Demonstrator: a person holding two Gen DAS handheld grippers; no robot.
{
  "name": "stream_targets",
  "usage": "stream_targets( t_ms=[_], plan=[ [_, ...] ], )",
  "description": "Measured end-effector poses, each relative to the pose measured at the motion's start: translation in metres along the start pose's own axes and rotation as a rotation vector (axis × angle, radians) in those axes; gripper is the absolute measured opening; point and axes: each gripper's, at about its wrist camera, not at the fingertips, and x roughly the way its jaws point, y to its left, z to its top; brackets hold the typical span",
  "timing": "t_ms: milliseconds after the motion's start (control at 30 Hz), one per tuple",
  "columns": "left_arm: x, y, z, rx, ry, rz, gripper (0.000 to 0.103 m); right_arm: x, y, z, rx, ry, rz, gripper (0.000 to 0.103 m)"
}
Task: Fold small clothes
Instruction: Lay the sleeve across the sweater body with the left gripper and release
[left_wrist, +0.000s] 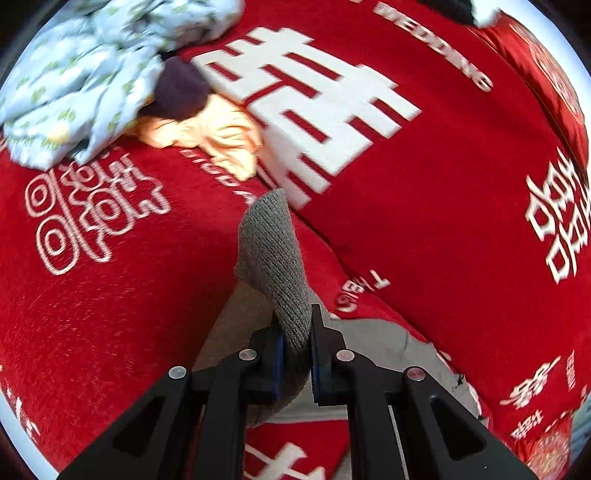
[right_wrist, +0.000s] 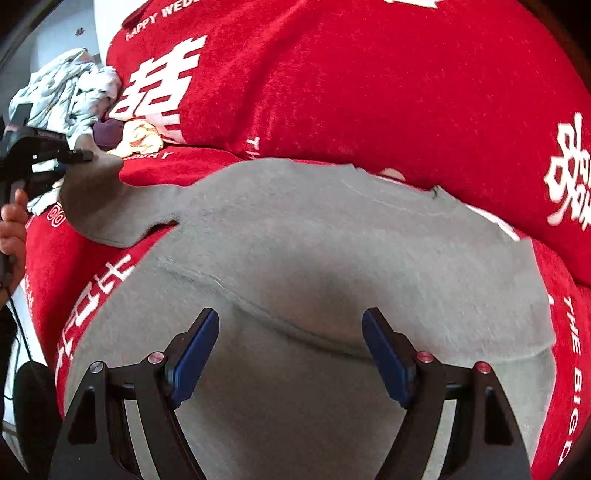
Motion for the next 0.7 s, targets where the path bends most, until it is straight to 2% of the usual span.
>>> stream_targets(
  t_ms=[133,433,700],
  plan=[
    [0.002,-0.045,-0.009,0.066,0.011,-0.001,0.012,-0.005,-0.026,-0.007,0.039,0.011,-0.020,0.083],
    [0.016,-0.136,-0.045,0.227,0.040,0.053,0.012,-0.017,-0.082,-0.018,0.109,0.021,-0.074,0.083],
    [0.023,-0.211,-0.096,0.385,0.072,0.052,0.012,-0.040,-0.101,-0.027,0.133,-0.021,-0.067,0.083]
  ],
)
